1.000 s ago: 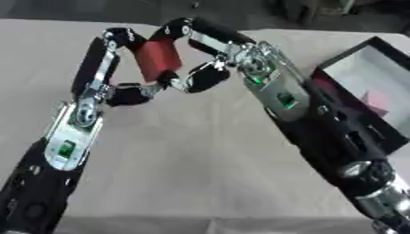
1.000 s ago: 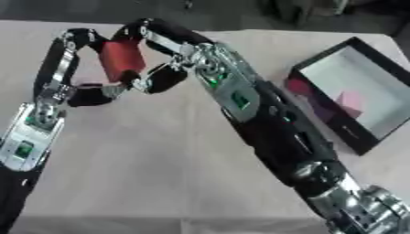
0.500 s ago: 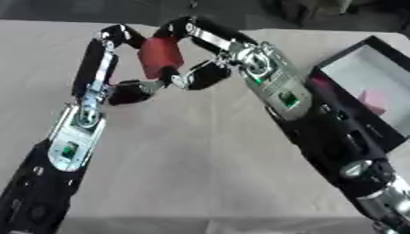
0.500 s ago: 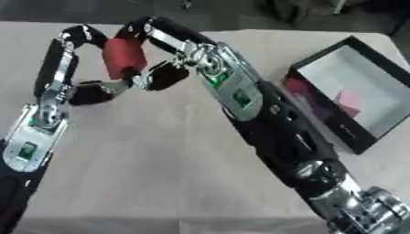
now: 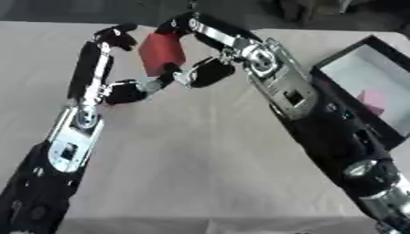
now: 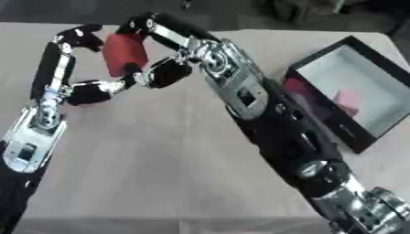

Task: Pick up the objects with one hand, pass them to the other hand, and then place them into the box on the other side of the table.

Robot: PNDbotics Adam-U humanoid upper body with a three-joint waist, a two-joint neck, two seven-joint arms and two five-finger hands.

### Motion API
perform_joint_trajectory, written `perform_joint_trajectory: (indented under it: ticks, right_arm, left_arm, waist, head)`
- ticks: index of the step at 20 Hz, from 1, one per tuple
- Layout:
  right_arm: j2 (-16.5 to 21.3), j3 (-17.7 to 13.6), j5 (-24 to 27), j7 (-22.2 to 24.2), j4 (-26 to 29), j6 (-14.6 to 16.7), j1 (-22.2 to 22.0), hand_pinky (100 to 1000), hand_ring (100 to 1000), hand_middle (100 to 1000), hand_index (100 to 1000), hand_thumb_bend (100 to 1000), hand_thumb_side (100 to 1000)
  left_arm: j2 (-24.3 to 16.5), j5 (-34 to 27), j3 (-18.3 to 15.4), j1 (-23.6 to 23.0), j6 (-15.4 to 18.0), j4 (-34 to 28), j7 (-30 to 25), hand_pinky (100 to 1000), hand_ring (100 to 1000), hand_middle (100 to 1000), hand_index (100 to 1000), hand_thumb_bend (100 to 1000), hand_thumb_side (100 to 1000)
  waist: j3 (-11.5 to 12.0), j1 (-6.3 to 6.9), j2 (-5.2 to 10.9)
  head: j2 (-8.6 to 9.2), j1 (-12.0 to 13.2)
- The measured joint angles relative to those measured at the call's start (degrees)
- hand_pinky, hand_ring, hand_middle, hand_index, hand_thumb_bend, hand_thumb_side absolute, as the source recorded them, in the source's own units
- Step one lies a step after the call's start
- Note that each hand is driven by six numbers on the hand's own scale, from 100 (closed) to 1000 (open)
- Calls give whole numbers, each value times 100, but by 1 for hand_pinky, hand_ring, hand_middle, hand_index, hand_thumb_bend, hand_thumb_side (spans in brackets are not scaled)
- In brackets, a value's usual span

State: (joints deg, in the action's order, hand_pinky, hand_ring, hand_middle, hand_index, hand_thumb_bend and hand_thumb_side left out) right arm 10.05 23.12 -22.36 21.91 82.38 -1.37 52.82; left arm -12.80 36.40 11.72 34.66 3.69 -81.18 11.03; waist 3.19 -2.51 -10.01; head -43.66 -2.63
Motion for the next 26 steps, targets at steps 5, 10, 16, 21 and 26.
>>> perform_joint_trajectory:
  ticks: [5, 10, 16, 21, 26]
  right_arm:
    - [209, -194, 222, -58, 240, -146, -99, 956, 791, 519, 593, 100, 100]
    - [547, -548, 627, -213, 519, -400, -305, 968, 798, 530, 603, 100, 100]
    - [1034, -1054, 1100, -495, 724, -716, -699, 986, 812, 548, 618, 100, 100]
    - [1413, -1472, 1279, -796, 733, -867, -1077, 987, 815, 559, 628, 100, 100]
    - [1795, -1814, 1283, -1122, 566, -917, -1420, 988, 815, 561, 629, 100, 100]
  left_arm:
    - [-128, -59, -66, -88, -29, 43, 43, 750, 577, 557, 805, 718, 404]
    - [-297, -217, -138, -202, -60, 51, 160, 748, 570, 549, 781, 691, 405]
    - [-450, -352, -224, -259, -84, 22, 306, 741, 561, 535, 758, 671, 395]
    - [-544, -417, -277, -309, -102, -15, 376, 743, 557, 531, 743, 662, 389]
    - [-633, -465, -315, -355, -113, -52, 421, 745, 556, 530, 739, 658, 386]
  waist:
    - [-41, 8, 26]
    - [-87, 19, 80]
    - [-133, 42, 116]
    - [-168, 70, 116]
    - [-177, 84, 116]
  head:
    - [-2, -13]
    - [-6, -76]
    - [-6, -198]
    - [-6, -255]
    - [-6, -364]
